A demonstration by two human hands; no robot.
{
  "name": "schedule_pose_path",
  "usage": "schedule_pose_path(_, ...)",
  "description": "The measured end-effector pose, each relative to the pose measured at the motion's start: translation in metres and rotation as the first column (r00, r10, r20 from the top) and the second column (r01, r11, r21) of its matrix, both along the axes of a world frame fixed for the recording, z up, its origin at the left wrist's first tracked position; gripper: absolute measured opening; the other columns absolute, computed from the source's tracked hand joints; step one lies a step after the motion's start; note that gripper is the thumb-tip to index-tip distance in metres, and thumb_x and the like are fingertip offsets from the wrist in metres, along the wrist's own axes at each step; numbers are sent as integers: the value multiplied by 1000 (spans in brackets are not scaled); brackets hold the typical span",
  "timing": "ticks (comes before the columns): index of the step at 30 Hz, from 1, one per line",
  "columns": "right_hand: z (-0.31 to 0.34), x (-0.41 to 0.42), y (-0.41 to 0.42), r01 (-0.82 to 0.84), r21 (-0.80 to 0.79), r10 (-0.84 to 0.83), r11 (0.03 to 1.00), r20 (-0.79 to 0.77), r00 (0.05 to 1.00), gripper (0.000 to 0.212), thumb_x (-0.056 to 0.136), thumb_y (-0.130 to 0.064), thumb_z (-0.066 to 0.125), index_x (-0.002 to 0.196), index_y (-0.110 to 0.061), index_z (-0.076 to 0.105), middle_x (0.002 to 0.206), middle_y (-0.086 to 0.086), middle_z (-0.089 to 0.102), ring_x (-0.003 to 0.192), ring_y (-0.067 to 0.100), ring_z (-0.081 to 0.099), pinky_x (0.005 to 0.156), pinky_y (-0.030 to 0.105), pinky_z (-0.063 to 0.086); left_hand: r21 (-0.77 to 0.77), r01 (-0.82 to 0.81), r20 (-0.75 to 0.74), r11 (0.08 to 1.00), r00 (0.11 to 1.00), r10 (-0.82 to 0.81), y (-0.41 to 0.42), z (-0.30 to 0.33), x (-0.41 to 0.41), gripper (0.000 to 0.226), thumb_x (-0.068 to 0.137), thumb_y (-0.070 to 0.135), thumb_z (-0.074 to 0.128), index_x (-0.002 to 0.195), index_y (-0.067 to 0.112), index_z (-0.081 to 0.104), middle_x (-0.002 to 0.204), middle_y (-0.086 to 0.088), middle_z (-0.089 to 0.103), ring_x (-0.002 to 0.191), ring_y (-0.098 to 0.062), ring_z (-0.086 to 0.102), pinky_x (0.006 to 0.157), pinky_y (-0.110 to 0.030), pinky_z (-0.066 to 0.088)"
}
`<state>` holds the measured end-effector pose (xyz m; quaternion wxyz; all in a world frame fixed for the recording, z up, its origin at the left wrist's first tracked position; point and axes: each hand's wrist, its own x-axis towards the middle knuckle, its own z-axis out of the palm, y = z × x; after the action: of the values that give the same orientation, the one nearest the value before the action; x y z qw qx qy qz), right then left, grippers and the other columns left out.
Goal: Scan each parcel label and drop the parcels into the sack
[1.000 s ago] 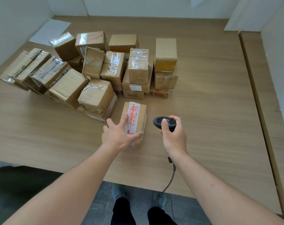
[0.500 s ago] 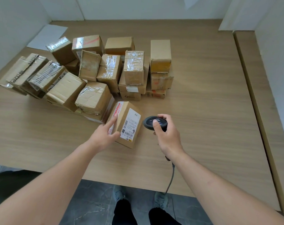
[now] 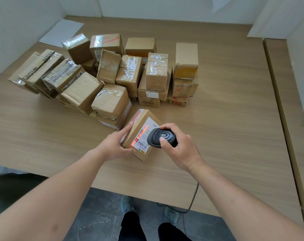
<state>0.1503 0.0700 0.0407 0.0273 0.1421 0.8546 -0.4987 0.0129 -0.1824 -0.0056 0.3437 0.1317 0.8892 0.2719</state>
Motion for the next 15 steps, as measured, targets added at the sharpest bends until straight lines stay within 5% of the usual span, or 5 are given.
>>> schedule_pose_path(15, 9, 9, -6, 64, 45, -63, 997, -34, 997, 41, 85, -62, 51, 123, -49, 57, 98, -23, 74, 86, 8, 70, 77, 42, 59, -55, -16, -55, 998, 998, 13, 10, 7, 7, 104, 83, 50, 82, 158, 63, 11, 139, -4, 42, 125, -26, 52, 107, -39, 50)
